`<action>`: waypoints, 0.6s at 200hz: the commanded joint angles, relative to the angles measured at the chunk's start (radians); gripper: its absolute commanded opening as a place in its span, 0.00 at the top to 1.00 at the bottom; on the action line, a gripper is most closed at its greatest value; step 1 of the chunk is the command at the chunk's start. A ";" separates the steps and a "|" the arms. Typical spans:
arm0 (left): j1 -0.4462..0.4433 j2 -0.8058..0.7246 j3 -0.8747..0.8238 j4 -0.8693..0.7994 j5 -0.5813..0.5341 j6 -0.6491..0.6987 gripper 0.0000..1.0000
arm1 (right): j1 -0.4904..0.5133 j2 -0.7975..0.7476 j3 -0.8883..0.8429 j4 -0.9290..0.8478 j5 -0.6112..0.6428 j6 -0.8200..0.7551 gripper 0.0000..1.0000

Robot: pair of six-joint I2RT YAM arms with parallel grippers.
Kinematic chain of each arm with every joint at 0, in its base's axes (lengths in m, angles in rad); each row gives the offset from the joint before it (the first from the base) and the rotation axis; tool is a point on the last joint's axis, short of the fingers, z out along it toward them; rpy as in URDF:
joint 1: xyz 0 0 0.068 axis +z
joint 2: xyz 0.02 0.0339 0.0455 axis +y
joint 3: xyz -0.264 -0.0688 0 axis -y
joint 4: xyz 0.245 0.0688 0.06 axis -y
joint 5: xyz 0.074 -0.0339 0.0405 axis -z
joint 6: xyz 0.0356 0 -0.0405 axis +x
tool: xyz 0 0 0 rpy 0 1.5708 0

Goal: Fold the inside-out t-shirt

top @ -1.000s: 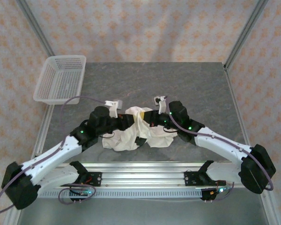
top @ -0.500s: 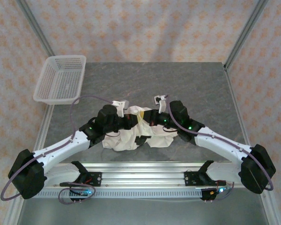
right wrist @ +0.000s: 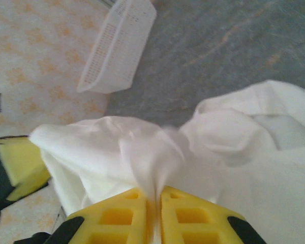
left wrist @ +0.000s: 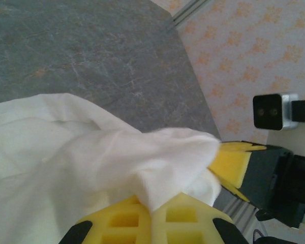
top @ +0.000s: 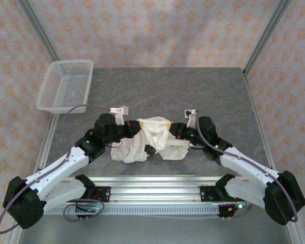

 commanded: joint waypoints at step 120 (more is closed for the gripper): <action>0.006 -0.011 0.012 -0.044 -0.001 0.018 1.00 | 0.292 0.325 0.382 -0.442 0.453 -0.484 0.44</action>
